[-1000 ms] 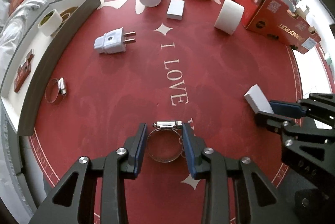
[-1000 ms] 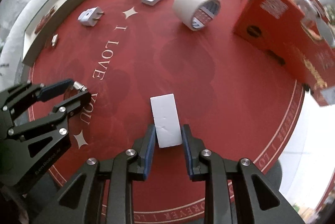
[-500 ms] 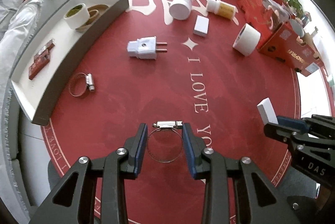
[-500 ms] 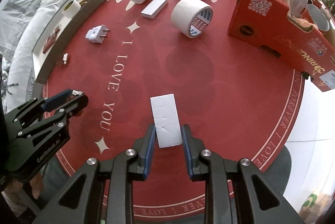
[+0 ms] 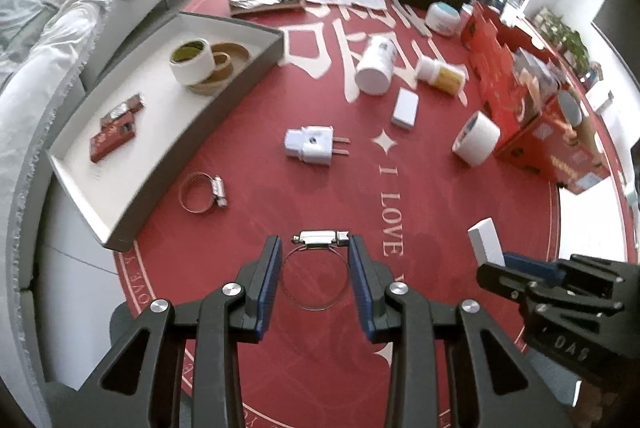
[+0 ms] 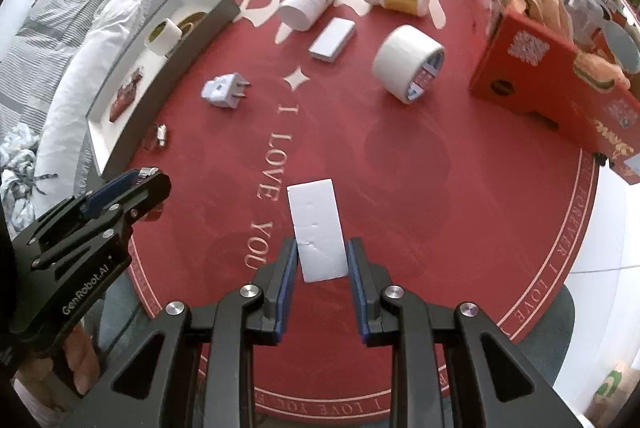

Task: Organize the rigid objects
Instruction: 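Carry the white block and hose clamp over the grey tray with both tools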

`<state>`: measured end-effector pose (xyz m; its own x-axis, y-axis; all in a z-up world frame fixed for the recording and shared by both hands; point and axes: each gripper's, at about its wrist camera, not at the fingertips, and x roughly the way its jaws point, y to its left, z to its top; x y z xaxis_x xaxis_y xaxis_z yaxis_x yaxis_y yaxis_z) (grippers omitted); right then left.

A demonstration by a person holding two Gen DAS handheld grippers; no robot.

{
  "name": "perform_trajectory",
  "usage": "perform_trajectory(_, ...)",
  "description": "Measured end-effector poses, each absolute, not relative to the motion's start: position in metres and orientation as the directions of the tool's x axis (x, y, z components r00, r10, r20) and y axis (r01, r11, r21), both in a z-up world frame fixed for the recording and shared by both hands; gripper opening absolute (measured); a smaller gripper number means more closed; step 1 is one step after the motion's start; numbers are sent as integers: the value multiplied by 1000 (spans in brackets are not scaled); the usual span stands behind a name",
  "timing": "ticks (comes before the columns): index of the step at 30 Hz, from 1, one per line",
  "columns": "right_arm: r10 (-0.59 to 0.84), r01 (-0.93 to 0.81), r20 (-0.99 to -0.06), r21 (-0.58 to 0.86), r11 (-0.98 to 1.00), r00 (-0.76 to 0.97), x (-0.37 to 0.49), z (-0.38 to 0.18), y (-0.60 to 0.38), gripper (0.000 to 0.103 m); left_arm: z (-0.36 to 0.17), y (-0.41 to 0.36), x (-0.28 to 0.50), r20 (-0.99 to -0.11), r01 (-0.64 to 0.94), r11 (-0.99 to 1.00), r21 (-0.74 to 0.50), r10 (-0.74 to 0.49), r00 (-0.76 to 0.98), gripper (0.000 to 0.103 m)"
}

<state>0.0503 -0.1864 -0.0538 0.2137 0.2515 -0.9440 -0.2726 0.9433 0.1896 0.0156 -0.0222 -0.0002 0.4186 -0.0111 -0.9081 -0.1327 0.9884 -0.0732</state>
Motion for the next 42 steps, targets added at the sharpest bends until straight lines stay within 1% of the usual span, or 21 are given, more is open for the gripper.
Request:
perform_trajectory(4,231,-312,-938,146,939,257,54,-41,-173,27,15,-17,21,-896,-165,984,-68,13,444,37)
perform_trajectory(13,282,-377,-910,157,913,303,77,-9,-129,27,58,18,33,-869,-256,960,-116,27,495,37)
perform_trajectory(22,368,-479,-856,168,862,363,101,50,-77,27,117,58,48,-802,-336,933,-128,102,588,37)
perform_trajectory(30,431,-551,-810,166,818,396,123,92,-27,27,142,126,58,-772,-472,872,-131,209,600,37)
perform_trajectory(34,474,-568,-793,202,798,384,140,104,-3,27,144,156,62,-763,-532,839,-116,268,589,37)
perform_trajectory(36,481,-582,-788,198,789,385,148,108,12,27,138,167,67,-768,-556,825,-99,292,570,37)
perform_trajectory(39,472,-588,-795,185,787,382,158,102,34,27,118,180,73,-789,-586,807,-81,307,533,37)
perform_trajectory(42,456,-581,-812,185,793,364,166,85,49,27,91,189,78,-821,-601,796,-73,294,489,37)
